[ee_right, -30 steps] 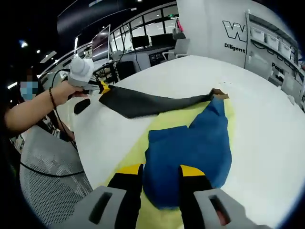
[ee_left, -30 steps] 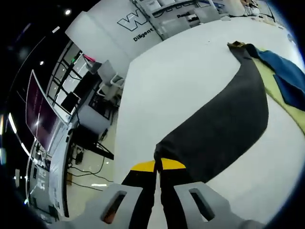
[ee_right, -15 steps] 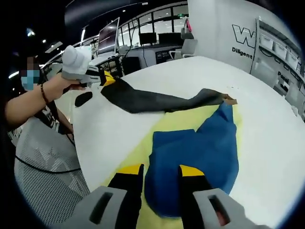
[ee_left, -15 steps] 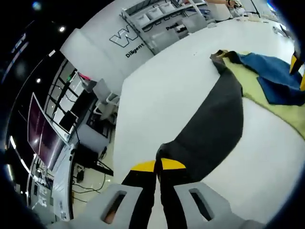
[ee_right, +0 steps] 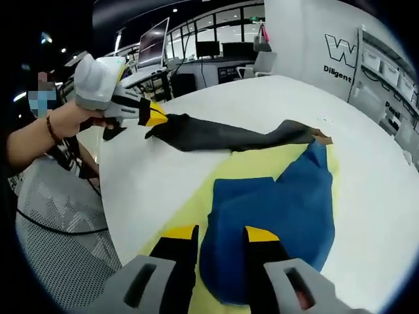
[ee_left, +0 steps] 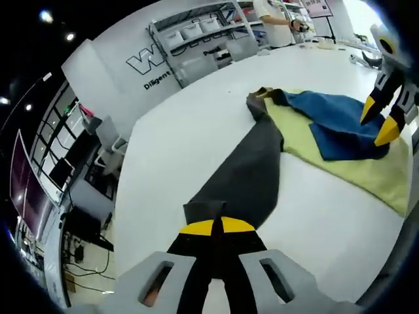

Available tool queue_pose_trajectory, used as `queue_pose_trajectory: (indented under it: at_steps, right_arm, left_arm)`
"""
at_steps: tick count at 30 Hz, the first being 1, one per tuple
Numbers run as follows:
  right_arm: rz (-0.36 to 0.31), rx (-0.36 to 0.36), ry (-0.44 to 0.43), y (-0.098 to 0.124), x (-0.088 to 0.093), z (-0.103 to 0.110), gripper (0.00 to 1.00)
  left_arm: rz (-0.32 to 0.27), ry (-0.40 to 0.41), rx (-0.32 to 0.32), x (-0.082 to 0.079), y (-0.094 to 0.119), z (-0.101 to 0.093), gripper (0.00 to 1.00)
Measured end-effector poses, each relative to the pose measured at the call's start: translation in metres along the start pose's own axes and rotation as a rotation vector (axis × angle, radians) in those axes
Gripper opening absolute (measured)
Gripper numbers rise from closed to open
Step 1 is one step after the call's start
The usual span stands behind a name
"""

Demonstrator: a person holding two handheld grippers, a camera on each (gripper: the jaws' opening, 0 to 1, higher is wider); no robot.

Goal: Fold the garment on the visible template until the final outline fits inside the template.

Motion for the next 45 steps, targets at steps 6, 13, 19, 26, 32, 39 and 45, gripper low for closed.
queue_pose_trajectory:
  at_steps: [6, 13, 19, 26, 32, 39, 45]
  right_arm:
    - [0.004, 0.006, 0.001, -0.005, -0.001, -0.001, 0.2]
    - [0.016, 0.005, 0.025, -0.009, -0.001, 0.002, 0.19]
    - [0.028, 0.007, 0.058, -0.014, -0.002, 0.002, 0.17]
    - [0.017, 0.02, 0.043, -0.014, -0.004, -0.004, 0.16]
    - [0.024, 0.015, 0.051, -0.019, 0.0, 0.001, 0.15]
    - [0.038, 0.021, 0.101, -0.023, 0.001, 0.004, 0.16]
    - [0.052, 0.036, 0.136, -0.025, 0.005, 0.004, 0.16]
  left_arm:
    - [0.001, 0.039, 0.066, 0.002, -0.01, -0.014, 0.0]
    - [-0.002, 0.044, 0.082, 0.002, -0.021, -0.009, 0.0]
    - [0.011, 0.056, 0.108, 0.001, -0.027, -0.016, 0.0]
    - [0.022, 0.075, 0.135, -0.001, -0.031, -0.024, 0.0]
    - [0.04, 0.097, 0.141, 0.004, -0.033, -0.027, 0.01]
    - [-0.006, 0.112, 0.174, -0.005, -0.021, -0.028, 0.05]
    - [-0.022, 0.112, 0.164, -0.01, -0.013, -0.026, 0.13]
Point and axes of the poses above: the point that each gripper's makers call its tool centre point, and the gripper's own axes: y roughly backward along the fingers, z roughly to its left, x roughly out of its underside, the point moved 3 cm from there along y, roughly backward along the fingers, and after that the axes turned 12 degrees about -y, right-handed, at the moved point
